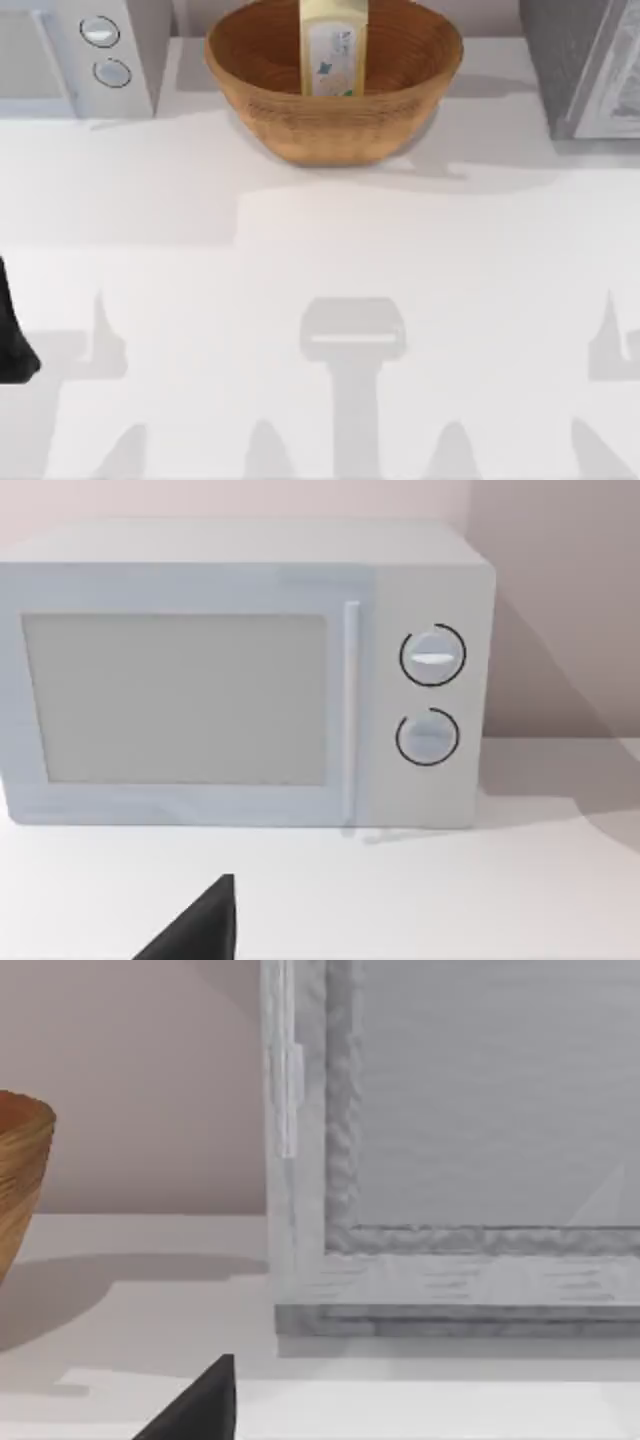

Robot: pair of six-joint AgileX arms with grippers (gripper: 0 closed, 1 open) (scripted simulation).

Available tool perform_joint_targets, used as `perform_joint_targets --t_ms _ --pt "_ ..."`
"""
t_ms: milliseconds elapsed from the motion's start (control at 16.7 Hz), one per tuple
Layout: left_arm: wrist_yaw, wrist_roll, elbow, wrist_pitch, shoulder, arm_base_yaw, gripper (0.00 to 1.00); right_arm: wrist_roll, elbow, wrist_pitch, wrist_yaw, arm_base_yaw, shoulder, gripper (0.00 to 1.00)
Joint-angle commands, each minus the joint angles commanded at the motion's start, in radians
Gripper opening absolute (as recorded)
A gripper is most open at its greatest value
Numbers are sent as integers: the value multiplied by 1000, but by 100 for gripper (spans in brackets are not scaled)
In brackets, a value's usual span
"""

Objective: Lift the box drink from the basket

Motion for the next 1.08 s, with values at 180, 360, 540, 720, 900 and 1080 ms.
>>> perform_joint_targets --t_ms 180,360,540,720,900,1080 --pt "-3 -1 3 2 10 -2 100 0 0 0 0 0 0 100" --pt "-24 -4 42 28 98 -25 100 0 0 0 0 0 0 100" --pt "-66 -4 130 93 263 -70 100 0 0 0 0 0 0 100" --pt "-126 -3 262 189 483 -135 100 0 0 0 0 0 0 100" --pt "-201 -2 425 306 748 -217 100 0 0 0 0 0 0 100" --pt "-286 -3 605 435 1043 -307 100 0 0 0 0 0 0 100"
